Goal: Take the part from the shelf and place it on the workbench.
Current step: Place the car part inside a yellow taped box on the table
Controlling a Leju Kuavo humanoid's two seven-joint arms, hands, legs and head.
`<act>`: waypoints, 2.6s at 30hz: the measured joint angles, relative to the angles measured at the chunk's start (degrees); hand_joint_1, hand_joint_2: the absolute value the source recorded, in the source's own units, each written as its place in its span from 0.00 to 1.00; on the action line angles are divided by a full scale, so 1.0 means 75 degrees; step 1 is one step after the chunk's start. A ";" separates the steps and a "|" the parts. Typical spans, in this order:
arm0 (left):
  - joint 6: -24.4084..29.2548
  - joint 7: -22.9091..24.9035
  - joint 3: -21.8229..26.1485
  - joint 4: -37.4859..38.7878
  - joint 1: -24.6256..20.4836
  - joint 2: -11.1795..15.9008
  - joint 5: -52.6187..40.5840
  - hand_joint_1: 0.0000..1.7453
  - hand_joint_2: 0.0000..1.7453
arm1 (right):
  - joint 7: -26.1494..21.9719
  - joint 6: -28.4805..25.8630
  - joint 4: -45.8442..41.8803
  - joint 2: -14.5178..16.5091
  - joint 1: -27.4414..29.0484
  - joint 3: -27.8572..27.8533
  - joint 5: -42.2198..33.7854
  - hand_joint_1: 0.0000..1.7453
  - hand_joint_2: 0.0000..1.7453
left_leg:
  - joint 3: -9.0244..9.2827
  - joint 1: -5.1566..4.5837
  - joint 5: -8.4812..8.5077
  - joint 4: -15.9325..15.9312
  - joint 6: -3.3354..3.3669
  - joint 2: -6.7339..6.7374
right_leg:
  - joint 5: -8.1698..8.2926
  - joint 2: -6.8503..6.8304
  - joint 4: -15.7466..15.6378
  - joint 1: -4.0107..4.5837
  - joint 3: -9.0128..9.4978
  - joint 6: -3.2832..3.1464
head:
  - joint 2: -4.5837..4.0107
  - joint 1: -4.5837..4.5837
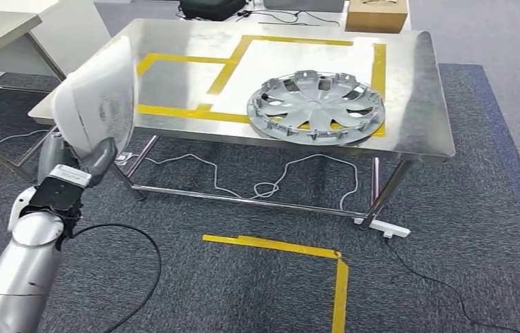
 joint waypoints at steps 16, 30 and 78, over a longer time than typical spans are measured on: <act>0.0232 0.0168 0.0324 0.0029 -0.0240 0.0310 -0.0486 1.00 1.00 | 0.0009 0.0085 -0.0006 0.0017 -0.0030 -0.0001 0.0163 0.00 1.00 | 0.0256 0.0002 0.0863 -0.1188 0.0379 0.0009 | -0.0950 0.0010 0.1433 0.0048 -0.0510 0.0329 | 0.0000 0.0048; 0.0265 0.0168 0.0426 0.0108 -0.0302 0.0381 -0.0507 1.00 1.00 | 0.0037 0.0099 -0.0004 0.0023 -0.0013 -0.0003 0.0189 0.00 1.00 | 0.0215 -0.0006 0.0131 -0.0352 0.0007 -0.0008 | 0.0037 -0.0017 -0.0060 0.0014 0.0016 -0.0002 | 0.0000 0.0002; 0.0353 0.0133 0.0876 -0.0004 0.0044 0.0785 -0.0643 1.00 1.00 | -0.0613 0.0675 -0.0003 0.0134 -0.0029 -0.0007 0.0488 0.00 1.00 | 0.0139 0.0055 0.0775 -0.1006 0.0320 -0.0024 | -0.1168 0.0005 0.1812 0.0046 -0.0625 0.0382 | 0.0000 0.0028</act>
